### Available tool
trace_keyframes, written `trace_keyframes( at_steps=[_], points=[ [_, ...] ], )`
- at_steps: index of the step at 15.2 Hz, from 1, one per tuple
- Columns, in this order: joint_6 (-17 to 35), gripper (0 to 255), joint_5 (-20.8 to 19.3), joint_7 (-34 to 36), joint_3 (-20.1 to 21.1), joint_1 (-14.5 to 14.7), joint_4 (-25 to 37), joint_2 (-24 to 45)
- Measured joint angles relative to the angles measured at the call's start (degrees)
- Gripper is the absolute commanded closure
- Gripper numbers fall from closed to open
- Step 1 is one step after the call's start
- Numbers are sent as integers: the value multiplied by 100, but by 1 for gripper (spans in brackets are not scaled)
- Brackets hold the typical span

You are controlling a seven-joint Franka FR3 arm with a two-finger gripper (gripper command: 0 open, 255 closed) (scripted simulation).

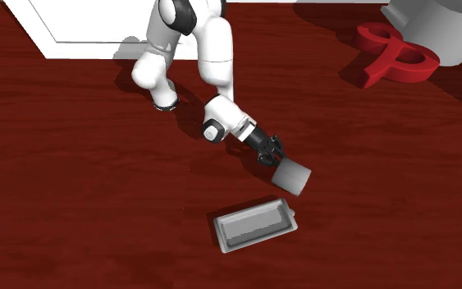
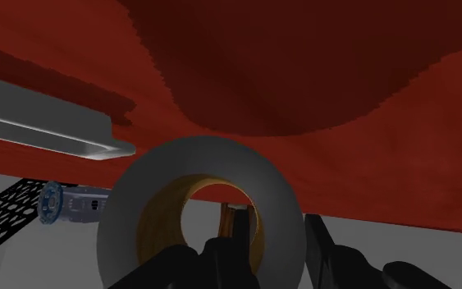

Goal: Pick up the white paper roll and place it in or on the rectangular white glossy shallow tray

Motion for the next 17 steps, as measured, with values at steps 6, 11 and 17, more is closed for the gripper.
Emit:
trace_keyframes(
  at_steps=[6, 11, 17],
  points=[
    [-457, 255, -154, -119, -164, 119, -141, -632],
    [-857, 255, -222, -276, -292, 245, -280, -1194],
    [-1129, 255, -618, -219, -413, 78, -257, -1538]
  ],
)
